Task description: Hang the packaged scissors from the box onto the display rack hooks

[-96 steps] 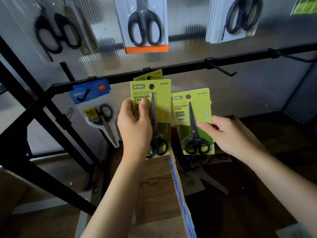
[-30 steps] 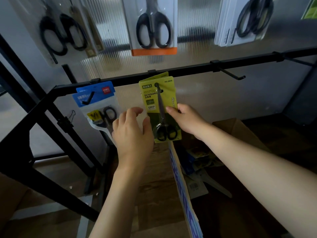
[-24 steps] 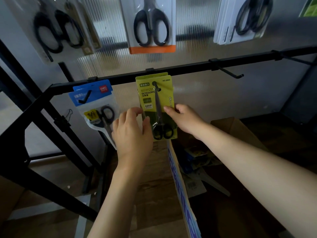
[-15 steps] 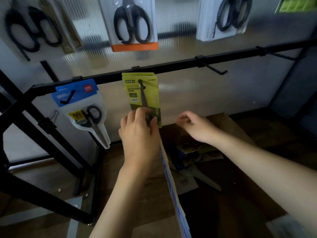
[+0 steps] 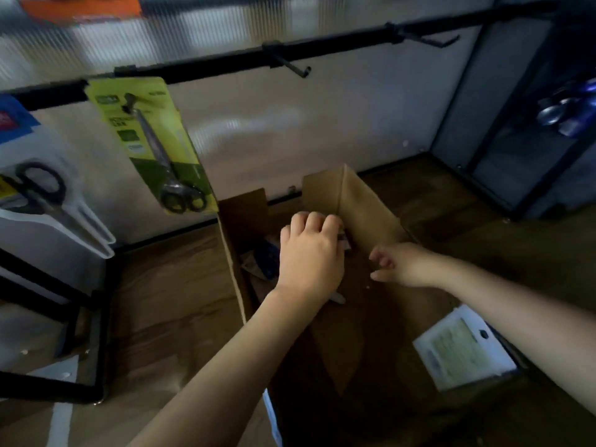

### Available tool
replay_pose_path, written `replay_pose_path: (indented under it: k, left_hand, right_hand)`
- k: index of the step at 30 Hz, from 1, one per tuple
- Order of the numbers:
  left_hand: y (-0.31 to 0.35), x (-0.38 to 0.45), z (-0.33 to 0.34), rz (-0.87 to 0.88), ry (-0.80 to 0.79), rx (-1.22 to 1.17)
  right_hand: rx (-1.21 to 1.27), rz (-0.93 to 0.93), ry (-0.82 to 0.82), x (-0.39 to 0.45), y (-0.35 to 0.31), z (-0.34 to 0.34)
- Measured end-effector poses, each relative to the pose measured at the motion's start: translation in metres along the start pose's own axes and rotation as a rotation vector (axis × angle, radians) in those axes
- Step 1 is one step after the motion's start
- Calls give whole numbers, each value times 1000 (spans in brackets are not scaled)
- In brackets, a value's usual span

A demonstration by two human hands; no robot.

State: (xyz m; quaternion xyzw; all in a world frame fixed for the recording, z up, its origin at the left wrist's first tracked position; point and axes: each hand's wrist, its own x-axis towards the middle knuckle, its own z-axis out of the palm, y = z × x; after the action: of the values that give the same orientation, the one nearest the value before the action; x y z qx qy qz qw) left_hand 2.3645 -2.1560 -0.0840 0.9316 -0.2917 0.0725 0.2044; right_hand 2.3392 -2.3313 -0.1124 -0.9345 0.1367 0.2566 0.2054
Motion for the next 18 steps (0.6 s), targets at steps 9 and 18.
replay_pose_path:
  k: [9, 18]
  left_hand:
    - [15, -25, 64, 101, -593, 297]
    - [-23, -42, 81, 39, -748, 450]
  right_hand:
    - [-790, 244, -183, -11, -9, 51]
    - [-1106, 304, -319, -22, -10, 61]
